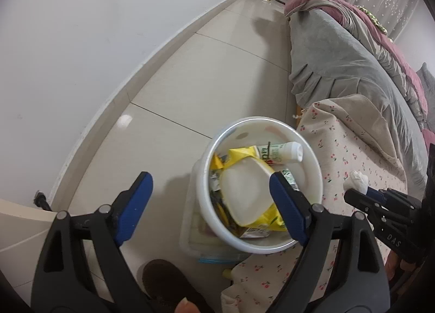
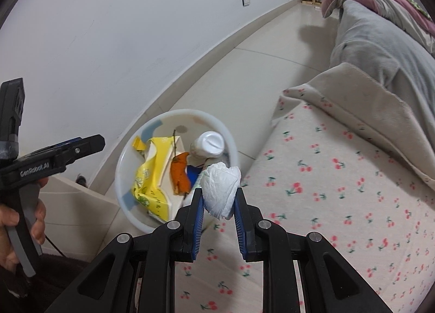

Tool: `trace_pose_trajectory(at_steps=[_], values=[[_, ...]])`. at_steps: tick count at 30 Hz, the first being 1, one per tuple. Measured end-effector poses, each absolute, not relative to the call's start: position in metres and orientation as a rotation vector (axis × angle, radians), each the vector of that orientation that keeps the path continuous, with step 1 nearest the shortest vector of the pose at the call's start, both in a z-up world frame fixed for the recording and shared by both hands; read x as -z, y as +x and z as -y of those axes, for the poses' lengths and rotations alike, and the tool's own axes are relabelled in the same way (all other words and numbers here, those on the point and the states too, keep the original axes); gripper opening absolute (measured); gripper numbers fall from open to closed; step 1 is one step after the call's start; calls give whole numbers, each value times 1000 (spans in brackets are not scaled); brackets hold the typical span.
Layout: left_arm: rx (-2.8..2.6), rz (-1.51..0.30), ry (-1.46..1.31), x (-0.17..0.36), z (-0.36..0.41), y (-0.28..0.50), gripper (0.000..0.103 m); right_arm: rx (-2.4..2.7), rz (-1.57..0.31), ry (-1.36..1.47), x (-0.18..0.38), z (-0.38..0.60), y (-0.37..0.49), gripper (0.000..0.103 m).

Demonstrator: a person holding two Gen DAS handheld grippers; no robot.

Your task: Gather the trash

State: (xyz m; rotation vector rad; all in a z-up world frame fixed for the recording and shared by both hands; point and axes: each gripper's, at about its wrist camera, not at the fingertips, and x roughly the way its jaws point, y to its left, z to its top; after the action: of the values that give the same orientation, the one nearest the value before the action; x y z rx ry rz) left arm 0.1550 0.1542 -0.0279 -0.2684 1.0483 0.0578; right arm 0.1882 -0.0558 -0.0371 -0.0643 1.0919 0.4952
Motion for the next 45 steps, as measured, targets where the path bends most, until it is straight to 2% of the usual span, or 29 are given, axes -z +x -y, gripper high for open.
trace_pose_trajectory(at_steps=[5, 7, 9, 11, 22, 28, 34, 45], values=[[-68, -1048, -278, 28, -166, 149, 88, -512, -1104, -49, 45, 45, 191, 23], [-72, -1049, -276, 28, -169, 147, 89, -524, -1109, -28, 48, 43, 193, 31], [-76, -1051, -270, 29, -171, 146, 89, -515, -1122, 8, 51, 44, 196, 59], [-79, -1056, -263, 30, -172, 145, 91, -490, -1118, 57, 51, 49, 198, 66], [-46, -1066, -213, 21, -154, 135, 99, -428, -1041, 25, 18, 69, 181, 67], [-14, -1003, -147, -7, -125, 110, 102, -331, -1038, 12, -12, 103, 150, 80], [21, -974, -44, -25, -89, 77, 102, -247, -989, -3, -39, 140, 102, 102], [74, -873, 24, -39, -38, 19, 102, -85, -845, 1, -50, 175, 5, 103]])
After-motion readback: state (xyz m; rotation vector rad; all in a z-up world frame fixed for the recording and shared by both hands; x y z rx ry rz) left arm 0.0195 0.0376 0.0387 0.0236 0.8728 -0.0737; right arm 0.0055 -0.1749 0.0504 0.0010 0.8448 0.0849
